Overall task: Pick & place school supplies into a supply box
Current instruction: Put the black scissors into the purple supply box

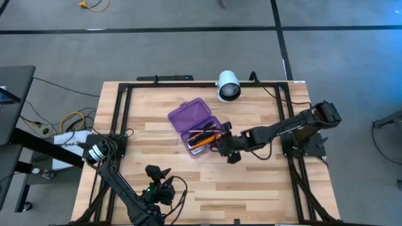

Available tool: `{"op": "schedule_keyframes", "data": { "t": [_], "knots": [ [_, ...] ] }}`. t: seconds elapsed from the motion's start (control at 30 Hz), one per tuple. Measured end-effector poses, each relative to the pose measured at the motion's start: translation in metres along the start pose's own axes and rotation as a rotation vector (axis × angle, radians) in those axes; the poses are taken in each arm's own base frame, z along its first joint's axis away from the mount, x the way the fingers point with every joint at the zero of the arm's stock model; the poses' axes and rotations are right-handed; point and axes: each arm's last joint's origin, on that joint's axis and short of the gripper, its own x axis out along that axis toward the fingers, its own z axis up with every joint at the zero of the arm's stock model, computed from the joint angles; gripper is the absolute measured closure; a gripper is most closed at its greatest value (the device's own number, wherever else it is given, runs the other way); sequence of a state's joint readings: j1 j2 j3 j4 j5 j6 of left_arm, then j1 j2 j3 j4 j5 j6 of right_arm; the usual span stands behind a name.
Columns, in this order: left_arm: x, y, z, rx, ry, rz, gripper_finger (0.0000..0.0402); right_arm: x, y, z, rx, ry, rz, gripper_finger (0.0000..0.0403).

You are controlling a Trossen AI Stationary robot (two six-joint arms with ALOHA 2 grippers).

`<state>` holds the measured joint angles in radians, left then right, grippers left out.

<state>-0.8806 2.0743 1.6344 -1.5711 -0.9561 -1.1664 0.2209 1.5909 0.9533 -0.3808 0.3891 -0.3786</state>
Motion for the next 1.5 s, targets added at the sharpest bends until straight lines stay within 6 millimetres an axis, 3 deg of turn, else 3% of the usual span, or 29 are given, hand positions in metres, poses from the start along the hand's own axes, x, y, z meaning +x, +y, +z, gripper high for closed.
{"op": "schedule_keyframes", "data": {
  "t": [0.43,0.73,1.07,1.5],
  "knots": [
    [0.0,0.0,0.001,0.001,-0.024,0.01,0.0226,0.022,-0.05,-0.011,-0.086,0.014,-0.104,0.034],
    [0.001,-0.001,0.0,0.012,-0.017,0.011,0.0226,0.057,-0.042,-0.013,-0.162,0.15,-0.068,0.034],
    [0.001,-0.002,0.0,0.018,-0.014,0.011,0.0226,0.058,-0.049,-0.007,-0.164,0.226,-0.07,0.0337],
    [0.001,-0.002,0.0,0.018,-0.015,0.012,0.0226,0.057,-0.048,-0.007,-0.14,0.211,-0.043,0.0249]
  ]
}}
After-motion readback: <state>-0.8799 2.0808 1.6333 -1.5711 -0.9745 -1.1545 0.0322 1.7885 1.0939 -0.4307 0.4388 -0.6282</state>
